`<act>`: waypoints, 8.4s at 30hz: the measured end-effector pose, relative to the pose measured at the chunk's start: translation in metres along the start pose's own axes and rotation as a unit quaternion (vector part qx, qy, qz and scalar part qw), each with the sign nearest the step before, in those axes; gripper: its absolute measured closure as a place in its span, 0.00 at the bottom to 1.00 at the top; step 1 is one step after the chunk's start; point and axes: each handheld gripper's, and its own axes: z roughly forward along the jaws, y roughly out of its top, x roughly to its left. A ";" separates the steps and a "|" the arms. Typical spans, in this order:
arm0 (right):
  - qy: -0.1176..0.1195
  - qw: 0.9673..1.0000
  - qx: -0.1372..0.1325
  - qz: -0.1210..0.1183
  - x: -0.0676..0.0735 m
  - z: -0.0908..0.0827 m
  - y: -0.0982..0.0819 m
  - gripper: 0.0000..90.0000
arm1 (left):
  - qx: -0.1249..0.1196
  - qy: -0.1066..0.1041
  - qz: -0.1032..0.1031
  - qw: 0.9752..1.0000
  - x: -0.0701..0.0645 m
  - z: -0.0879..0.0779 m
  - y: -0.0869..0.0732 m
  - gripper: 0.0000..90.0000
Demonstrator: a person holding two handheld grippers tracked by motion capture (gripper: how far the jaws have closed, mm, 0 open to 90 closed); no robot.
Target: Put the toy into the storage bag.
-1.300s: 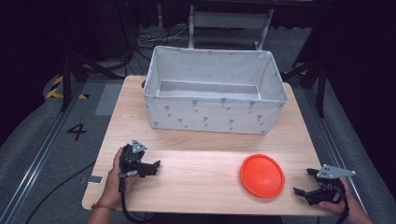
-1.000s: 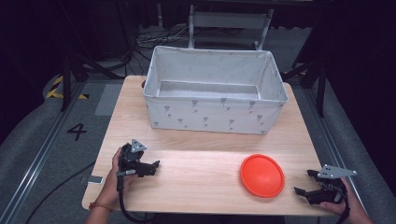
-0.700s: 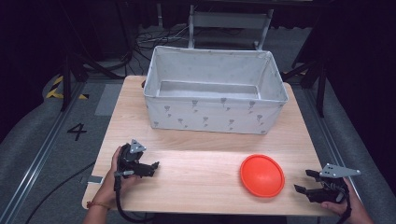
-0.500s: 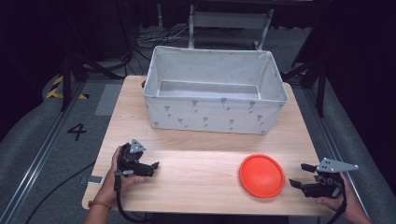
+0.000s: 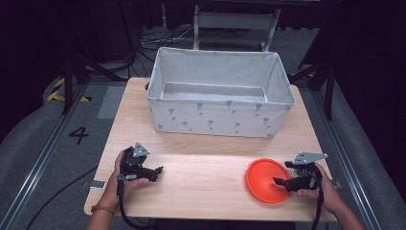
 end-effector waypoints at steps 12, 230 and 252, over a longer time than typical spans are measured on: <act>0.013 1.000 -0.003 -0.013 0.012 0.008 -0.003 0.17 | 0.001 0.001 0.003 1.000 0.000 -0.001 0.000 0.01; -0.112 0.981 -0.001 -0.155 -0.032 -0.039 0.295 0.30 | -0.002 0.004 0.003 1.000 -0.001 -0.004 -0.003 0.03; -0.163 0.977 -0.053 -0.125 -0.030 -0.075 0.265 0.21 | -0.001 0.001 -0.002 1.000 -0.002 -0.004 -0.004 0.03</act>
